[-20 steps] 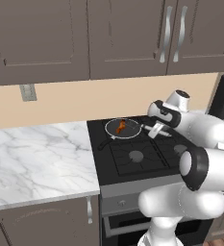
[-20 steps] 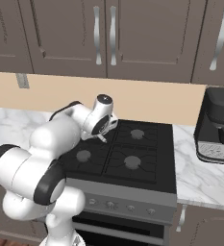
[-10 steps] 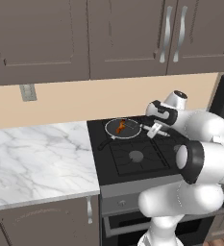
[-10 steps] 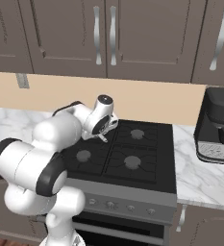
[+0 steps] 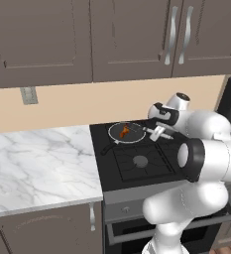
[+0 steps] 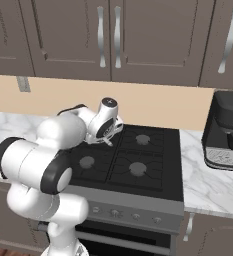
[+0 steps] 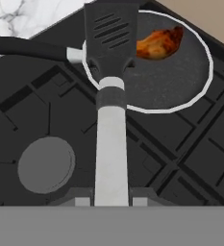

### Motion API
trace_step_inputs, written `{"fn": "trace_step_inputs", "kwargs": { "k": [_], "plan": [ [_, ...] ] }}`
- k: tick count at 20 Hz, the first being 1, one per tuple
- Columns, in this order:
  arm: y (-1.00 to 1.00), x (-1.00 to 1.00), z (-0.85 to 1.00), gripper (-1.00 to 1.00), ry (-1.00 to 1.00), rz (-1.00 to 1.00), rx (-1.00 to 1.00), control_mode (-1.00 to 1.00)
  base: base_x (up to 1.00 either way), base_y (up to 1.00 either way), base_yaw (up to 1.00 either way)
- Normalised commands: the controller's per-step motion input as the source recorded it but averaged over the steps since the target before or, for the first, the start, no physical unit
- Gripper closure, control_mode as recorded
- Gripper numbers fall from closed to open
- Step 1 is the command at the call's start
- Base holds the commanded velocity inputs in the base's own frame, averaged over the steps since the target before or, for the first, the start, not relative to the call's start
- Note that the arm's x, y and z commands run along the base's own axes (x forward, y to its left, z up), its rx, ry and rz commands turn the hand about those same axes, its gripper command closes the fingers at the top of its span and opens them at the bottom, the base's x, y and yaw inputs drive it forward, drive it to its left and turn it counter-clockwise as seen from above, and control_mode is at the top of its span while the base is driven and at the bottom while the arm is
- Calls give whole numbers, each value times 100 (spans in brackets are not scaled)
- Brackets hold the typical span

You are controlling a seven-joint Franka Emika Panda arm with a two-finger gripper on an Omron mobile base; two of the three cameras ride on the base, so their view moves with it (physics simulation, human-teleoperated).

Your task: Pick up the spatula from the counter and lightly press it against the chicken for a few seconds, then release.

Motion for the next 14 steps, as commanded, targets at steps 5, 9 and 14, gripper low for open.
{"fn": "trace_step_inputs", "kwargs": {
  "k": [5, 9, 14],
  "plan": [
    [0, 17, -7, 100, 0, 0, -1, -100, 0, 0, 0],
    [0, 16, -10, 100, 0, 0, -1, -100, 0, 0, 0],
    [0, 13, -10, 100, 0, 0, 0, -100, 0, 0, 0]
  ]
}}
